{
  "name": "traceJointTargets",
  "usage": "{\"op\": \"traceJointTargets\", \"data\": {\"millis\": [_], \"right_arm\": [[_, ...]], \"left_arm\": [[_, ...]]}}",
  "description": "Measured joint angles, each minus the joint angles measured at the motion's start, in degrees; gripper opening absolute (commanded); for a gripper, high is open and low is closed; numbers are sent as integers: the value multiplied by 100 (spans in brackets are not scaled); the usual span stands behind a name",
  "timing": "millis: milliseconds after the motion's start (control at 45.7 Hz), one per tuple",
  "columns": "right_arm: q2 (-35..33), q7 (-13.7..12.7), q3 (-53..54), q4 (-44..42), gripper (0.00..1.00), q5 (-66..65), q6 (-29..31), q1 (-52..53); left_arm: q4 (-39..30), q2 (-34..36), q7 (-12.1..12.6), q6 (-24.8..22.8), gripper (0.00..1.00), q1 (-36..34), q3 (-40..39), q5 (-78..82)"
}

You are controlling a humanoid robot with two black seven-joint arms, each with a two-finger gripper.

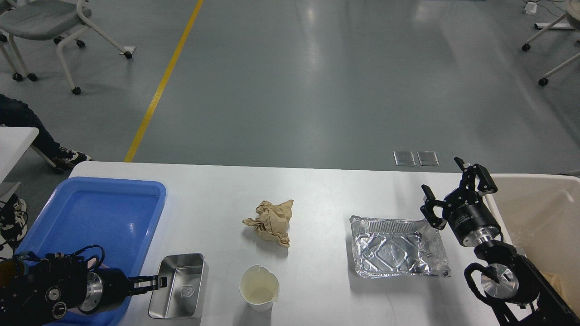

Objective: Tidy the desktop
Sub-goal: 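Lift the steel tray and swing it over the blue tray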

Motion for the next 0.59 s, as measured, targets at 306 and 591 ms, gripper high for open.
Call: {"op": "traceJointTargets", "data": {"millis": [306, 591], "right_arm": [[9, 0, -10, -5, 100, 3, -1, 56], [24, 0, -8, 7, 100, 9, -2, 60]], "left_arm": [[-321, 489, -157, -104, 0, -697, -34, -71], [-529, 1540, -271, -636, 1, -1722, -64, -86]]}}
